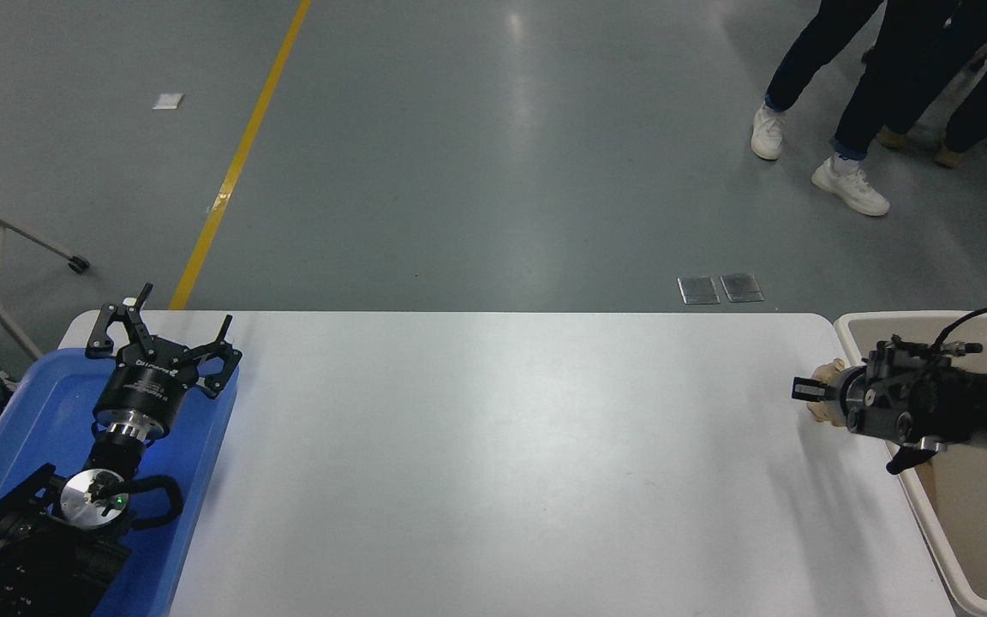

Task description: Pick up paper ball place in dustbin

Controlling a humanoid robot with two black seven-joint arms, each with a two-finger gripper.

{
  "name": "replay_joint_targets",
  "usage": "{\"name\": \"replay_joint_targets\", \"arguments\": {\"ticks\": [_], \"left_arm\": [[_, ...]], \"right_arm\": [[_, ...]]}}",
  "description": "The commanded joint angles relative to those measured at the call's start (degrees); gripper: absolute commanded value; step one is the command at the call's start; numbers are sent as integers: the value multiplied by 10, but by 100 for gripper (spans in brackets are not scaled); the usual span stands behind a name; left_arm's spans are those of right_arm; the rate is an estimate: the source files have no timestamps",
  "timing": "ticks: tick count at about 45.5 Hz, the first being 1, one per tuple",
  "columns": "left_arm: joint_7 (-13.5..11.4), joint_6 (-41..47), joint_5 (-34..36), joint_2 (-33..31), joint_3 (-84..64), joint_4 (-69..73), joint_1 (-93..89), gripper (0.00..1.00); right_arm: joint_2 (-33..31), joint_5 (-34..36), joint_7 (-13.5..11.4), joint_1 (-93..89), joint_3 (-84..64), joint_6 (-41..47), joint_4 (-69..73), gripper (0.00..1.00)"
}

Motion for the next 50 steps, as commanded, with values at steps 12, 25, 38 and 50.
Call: {"name": "replay_joint_targets", "arguments": {"ticks": [12, 25, 38, 50], "left_arm": [[0, 0, 0, 0, 0, 0, 0, 99], [0, 0, 0, 0, 0, 0, 0, 99], [0, 0, 0, 0, -1, 0, 1, 99], [0, 0, 0, 0, -1, 0, 1, 99]], "right_arm": [[-93, -31, 85, 449, -88, 265, 394, 0], [-148, -23, 93, 642, -68, 477, 403, 0], [-189, -24, 91, 752, -56, 477, 402, 0], [-216, -111, 89, 641, -52, 477, 337, 0]]}}
